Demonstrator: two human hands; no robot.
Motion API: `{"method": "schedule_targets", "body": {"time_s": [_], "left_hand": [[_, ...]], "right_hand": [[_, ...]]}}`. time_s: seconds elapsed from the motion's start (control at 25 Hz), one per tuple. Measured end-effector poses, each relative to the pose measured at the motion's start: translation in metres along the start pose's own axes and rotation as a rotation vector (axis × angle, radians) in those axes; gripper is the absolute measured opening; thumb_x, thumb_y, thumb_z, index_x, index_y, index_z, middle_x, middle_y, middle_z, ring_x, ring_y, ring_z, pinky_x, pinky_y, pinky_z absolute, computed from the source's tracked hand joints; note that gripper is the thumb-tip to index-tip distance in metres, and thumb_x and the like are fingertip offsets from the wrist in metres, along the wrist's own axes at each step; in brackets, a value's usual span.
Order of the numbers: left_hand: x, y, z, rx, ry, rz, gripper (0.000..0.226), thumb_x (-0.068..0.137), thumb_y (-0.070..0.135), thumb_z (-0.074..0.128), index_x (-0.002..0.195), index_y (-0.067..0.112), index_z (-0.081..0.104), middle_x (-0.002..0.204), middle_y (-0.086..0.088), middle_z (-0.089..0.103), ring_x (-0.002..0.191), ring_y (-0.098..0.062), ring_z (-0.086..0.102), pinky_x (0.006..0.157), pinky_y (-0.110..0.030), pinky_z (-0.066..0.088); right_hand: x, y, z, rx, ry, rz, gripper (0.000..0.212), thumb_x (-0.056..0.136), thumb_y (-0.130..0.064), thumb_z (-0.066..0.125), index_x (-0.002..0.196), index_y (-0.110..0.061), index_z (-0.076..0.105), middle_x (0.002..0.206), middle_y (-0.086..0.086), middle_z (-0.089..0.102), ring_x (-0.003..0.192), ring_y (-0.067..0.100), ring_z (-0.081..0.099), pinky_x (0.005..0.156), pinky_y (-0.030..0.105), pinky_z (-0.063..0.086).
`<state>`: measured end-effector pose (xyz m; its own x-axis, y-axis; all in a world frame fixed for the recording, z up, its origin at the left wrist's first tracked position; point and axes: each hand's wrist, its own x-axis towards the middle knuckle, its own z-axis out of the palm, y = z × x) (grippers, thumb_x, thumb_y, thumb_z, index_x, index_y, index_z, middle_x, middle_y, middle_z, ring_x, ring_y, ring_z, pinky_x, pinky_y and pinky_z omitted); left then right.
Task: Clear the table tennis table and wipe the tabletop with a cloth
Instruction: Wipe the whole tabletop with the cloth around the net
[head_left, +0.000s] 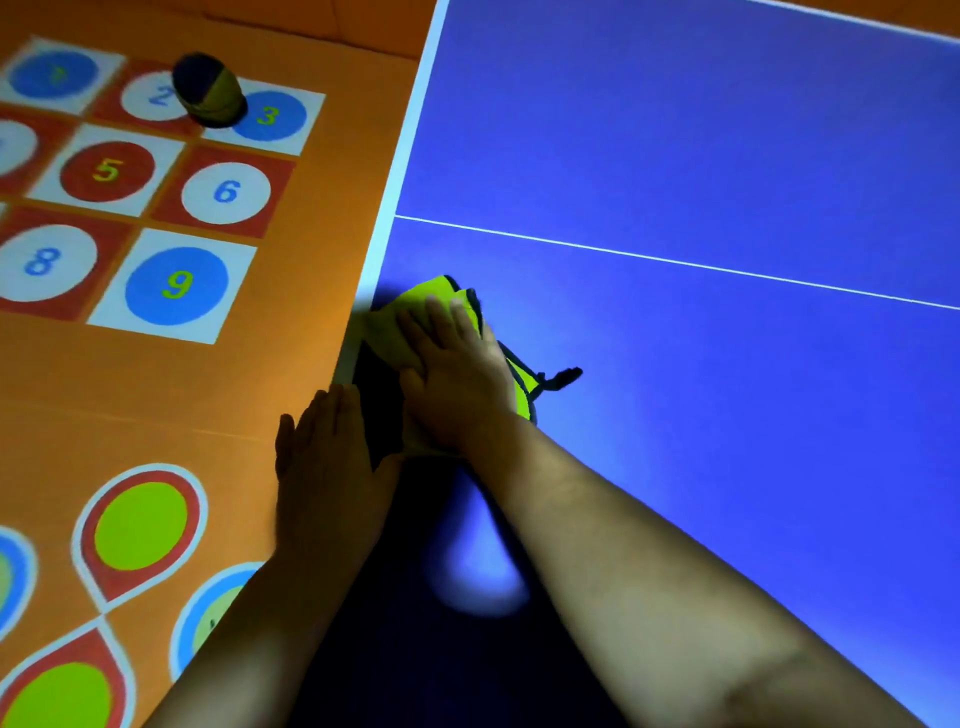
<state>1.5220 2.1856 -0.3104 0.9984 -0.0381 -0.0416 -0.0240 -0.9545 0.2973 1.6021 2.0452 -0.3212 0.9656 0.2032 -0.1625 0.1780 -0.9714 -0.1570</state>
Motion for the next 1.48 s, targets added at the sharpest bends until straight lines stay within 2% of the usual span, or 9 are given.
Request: {"method": "schedule_targets", "body": {"time_s": [0.08, 0.28, 0.44, 0.56, 0.72, 0.96, 1.12, 1.32, 1.48], "left_hand": [[0.008, 0.027, 0.006, 0.022, -0.022, 0.038, 0.080, 0.073, 0.028, 0.077, 0.136, -0.006, 0.040, 0.138, -0.026, 0.043, 0.129, -0.041, 0.040, 0.108, -0.055, 0.021], [0.025, 0.103, 0.028, 0.029, -0.042, 0.091, 0.087, 0.082, 0.045, 0.062, 0.147, 0.005, 0.020, 0.153, -0.013, 0.023, 0.142, -0.025, 0.017, 0.114, -0.042, 0.001], [0.029, 0.153, 0.043, -0.028, -0.061, 0.139, 0.087, 0.086, 0.049, 0.055, 0.149, 0.010, 0.011, 0.157, -0.007, 0.013, 0.144, -0.020, 0.008, 0.115, -0.039, -0.004], [0.033, 0.162, 0.045, -0.063, -0.061, 0.149, 0.087, 0.085, 0.047, 0.058, 0.149, 0.009, 0.012, 0.157, -0.008, 0.013, 0.144, -0.021, 0.007, 0.114, -0.039, -0.003], [0.055, 0.121, 0.036, -0.064, 0.009, 0.069, 0.087, 0.081, 0.039, 0.067, 0.146, 0.004, 0.021, 0.154, -0.015, 0.019, 0.143, -0.027, 0.014, 0.114, -0.042, 0.003], [0.087, 0.036, 0.016, -0.054, 0.013, -0.038, 0.083, 0.074, 0.025, 0.075, 0.140, -0.003, 0.033, 0.145, -0.025, 0.032, 0.135, -0.039, 0.026, 0.111, -0.052, 0.016], [0.101, -0.003, 0.010, -0.066, 0.018, -0.039, 0.069, 0.079, 0.021, 0.066, 0.138, 0.000, 0.036, 0.146, -0.023, 0.031, 0.137, -0.036, 0.023, 0.112, -0.052, 0.014], [0.121, -0.012, 0.007, -0.005, -0.012, -0.007, 0.070, 0.081, 0.024, 0.064, 0.139, 0.001, 0.034, 0.145, -0.021, 0.032, 0.137, -0.036, 0.023, 0.111, -0.052, 0.017], [0.122, 0.014, 0.007, 0.008, 0.065, -0.022, 0.055, 0.080, 0.015, 0.059, 0.129, -0.004, 0.042, 0.133, -0.024, 0.044, 0.127, -0.040, 0.035, 0.106, -0.055, 0.025]], "right_hand": [[-0.004, 0.044, -0.009, 0.040, 0.004, 0.089, 0.062, 0.094, -0.042, 0.040, 0.152, -0.032, 0.019, 0.162, 0.001, 0.008, 0.148, 0.025, 0.002, 0.118, 0.046, 0.007], [-0.045, 0.169, -0.023, 0.068, 0.096, 0.360, 0.063, 0.096, -0.043, 0.035, 0.153, -0.034, 0.011, 0.162, -0.001, 0.004, 0.149, 0.021, 0.000, 0.118, 0.041, 0.004], [-0.080, 0.237, -0.031, 0.106, 0.114, 0.528, 0.061, 0.097, -0.040, 0.033, 0.153, -0.034, 0.011, 0.162, -0.001, 0.003, 0.149, 0.019, -0.002, 0.119, 0.039, 0.002], [-0.091, 0.246, -0.033, 0.114, 0.100, 0.603, 0.061, 0.098, -0.040, 0.032, 0.154, -0.034, 0.009, 0.162, -0.001, 0.000, 0.149, 0.019, -0.004, 0.119, 0.039, 0.001], [-0.077, 0.203, -0.027, 0.103, 0.082, 0.706, 0.064, 0.096, -0.042, 0.032, 0.153, -0.033, 0.003, 0.162, 0.001, -0.006, 0.148, 0.022, -0.009, 0.120, 0.043, 0.000], [0.003, 0.067, -0.010, -0.008, 0.086, 0.336, 0.068, 0.095, -0.048, 0.037, 0.153, -0.033, 0.005, 0.162, 0.006, -0.001, 0.148, 0.029, -0.004, 0.119, 0.047, 0.004], [0.075, 0.004, -0.005, 0.052, 0.074, 0.158, 0.066, 0.093, -0.048, 0.042, 0.152, -0.036, 0.015, 0.162, 0.005, 0.004, 0.148, 0.029, -0.001, 0.117, 0.050, 0.002], [0.135, 0.009, -0.013, -0.003, 0.020, 0.063, 0.067, 0.094, -0.062, 0.034, 0.152, -0.038, 0.009, 0.162, 0.004, 0.002, 0.148, 0.028, -0.002, 0.117, 0.051, 0.005], [0.130, 0.020, -0.011, 0.020, 0.078, 0.056, 0.066, 0.095, -0.055, 0.036, 0.153, -0.034, 0.010, 0.162, 0.003, 0.006, 0.148, 0.028, 0.003, 0.119, 0.050, 0.008]]}}
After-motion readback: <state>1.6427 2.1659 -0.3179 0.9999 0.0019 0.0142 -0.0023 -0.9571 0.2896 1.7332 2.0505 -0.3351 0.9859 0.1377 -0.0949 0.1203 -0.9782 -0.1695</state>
